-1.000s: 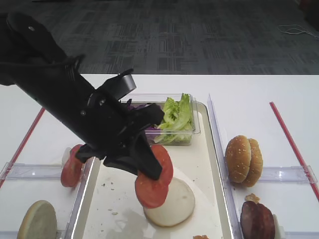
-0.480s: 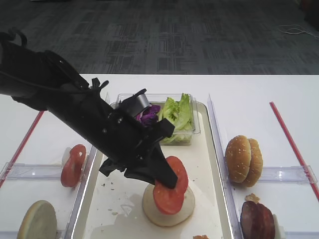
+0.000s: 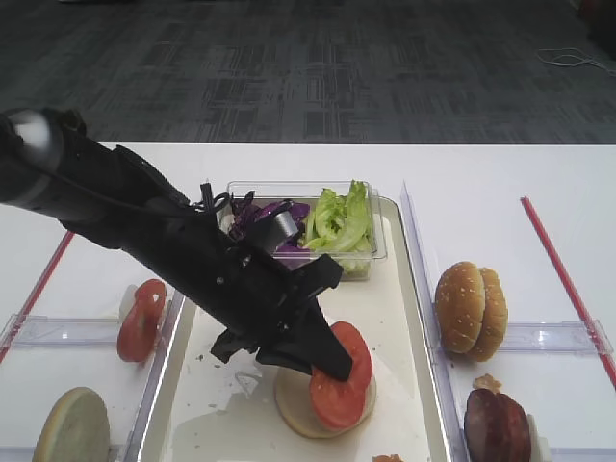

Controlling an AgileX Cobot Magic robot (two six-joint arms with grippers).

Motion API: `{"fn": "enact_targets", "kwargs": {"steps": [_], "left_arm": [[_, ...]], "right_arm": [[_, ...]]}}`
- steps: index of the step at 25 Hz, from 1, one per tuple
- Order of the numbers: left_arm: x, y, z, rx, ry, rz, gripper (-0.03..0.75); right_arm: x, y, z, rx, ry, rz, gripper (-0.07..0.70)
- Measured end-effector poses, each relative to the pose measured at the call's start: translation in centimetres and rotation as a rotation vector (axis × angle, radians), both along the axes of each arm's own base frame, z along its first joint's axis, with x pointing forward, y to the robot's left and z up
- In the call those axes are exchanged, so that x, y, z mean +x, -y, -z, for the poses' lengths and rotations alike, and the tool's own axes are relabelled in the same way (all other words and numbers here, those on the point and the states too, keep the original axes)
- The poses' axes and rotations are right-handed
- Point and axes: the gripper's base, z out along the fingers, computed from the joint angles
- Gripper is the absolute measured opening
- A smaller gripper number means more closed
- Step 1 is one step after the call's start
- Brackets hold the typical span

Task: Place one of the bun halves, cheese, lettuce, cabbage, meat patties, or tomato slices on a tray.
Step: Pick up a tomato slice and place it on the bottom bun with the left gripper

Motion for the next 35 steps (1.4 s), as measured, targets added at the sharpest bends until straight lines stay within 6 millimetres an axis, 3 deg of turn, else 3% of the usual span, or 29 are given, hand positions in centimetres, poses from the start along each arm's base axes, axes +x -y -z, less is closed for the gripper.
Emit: {"fn": "enact_targets", "kwargs": {"steps": [35], "left_arm": [[0.4,0.2,1.8,0.006,-0.013,-0.013,0.007]], "right_arm": [[0.0,0.0,0.0,0.007,-0.003,0.004,0.450]]}}
